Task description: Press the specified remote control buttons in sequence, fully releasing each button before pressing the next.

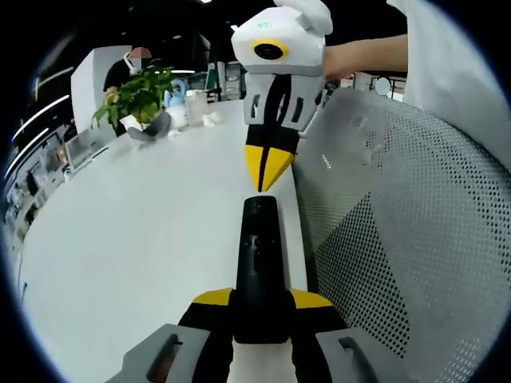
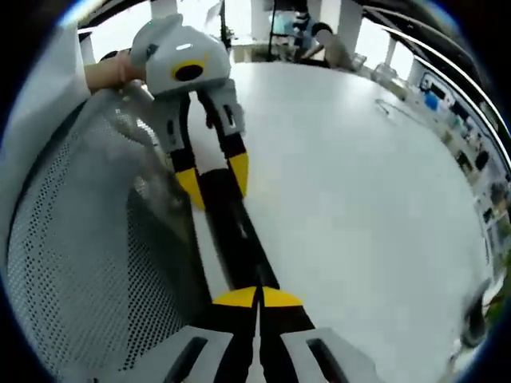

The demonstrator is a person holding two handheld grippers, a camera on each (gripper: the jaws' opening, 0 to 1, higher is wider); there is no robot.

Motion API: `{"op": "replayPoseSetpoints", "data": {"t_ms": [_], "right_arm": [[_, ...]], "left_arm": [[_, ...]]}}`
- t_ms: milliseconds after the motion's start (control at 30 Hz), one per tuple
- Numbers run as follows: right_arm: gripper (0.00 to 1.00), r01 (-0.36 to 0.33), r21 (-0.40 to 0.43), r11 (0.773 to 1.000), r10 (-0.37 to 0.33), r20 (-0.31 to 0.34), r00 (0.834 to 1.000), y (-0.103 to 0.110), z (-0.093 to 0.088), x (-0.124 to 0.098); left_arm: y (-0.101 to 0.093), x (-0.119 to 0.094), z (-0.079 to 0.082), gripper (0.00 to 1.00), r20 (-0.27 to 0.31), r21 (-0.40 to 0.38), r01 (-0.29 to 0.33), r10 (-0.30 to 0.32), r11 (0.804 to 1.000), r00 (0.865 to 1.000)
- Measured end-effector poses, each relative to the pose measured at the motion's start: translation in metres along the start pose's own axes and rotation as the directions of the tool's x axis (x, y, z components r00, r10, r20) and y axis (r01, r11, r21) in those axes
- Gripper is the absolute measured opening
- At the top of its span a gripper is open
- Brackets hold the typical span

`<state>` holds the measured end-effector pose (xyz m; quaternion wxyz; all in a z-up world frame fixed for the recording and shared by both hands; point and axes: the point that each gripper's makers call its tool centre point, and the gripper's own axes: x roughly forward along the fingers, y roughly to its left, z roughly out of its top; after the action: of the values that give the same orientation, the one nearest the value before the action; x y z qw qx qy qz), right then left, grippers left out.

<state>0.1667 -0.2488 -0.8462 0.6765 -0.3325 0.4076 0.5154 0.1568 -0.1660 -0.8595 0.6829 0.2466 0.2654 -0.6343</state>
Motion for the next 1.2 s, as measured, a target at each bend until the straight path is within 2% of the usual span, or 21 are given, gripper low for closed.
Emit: {"op": "replayPoseSetpoints", "data": {"t_ms": [300, 333, 467, 700, 933, 1000, 1067, 1200], "right_arm": [[0.0, -0.048, -0.044, 0.998, 0.046, -0.045, 0.998, 0.0028, -0.0028, 0.0074], [0.0, -0.052, -0.077, 0.996, 0.048, -0.051, 0.998, 0.0016, -0.0028, 0.0064], [0.0, -0.064, -0.079, 0.995, 0.058, -0.07, 0.996, 0.0018, -0.003, 0.007], [0.0, -0.128, -0.16, 0.979, 0.102, -0.162, 0.981, 0.0031, -0.0038, 0.008], [0.0, -0.139, -0.14, 0.98, 0.104, -0.233, 0.967, 0.0019, -0.0036, 0.0096], [0.0, -0.122, -0.108, 0.987, 0.091, -0.255, 0.963, 0.0015, -0.0043, 0.0096], [0.0, -0.084, -0.077, 0.993, 0.062, -0.252, 0.966, 0.0007, -0.005, 0.0095], [0.0, -0.066, -0.103, 0.992, 0.045, -0.195, 0.98, 0.0009, -0.0058, 0.0087]], "left_arm": [[-0.0003, 0.0001, 0.0, 0.25, 0.0, 0.001, 0.002, -0.002, 1.0, 1.0], [-0.0002, 0.0001, 0.0, 0.25, 0.0, 0.001, 0.002, -0.002, 1.0, 1.0], [-0.0002, 0.0, 0.0002, 0.25, -0.001, 0.002, 0.003, -0.003, 1.0, 1.0], [-0.0001, 0.0004, -0.0001, 0.25, 0.001, 0.0, 0.003, -0.003, 1.0, 1.0], [0.0, 0.0003, 0.0004, 0.25, 0.001, 0.0, 0.004, -0.004, 1.0, 1.0], [0.0004, 0.0004, 0.0004, 0.25, 0.002, -0.001, 0.004, -0.004, 1.0, 1.0], [0.0005, 0.0005, 0.0004, 0.25, 0.002, -0.002, 0.004, -0.004, 1.0, 1.0], [0.0011, 0.0009, -0.0001, 0.25, 0.004, -0.002, 0.004, -0.004, 1.0, 1.0]]}}
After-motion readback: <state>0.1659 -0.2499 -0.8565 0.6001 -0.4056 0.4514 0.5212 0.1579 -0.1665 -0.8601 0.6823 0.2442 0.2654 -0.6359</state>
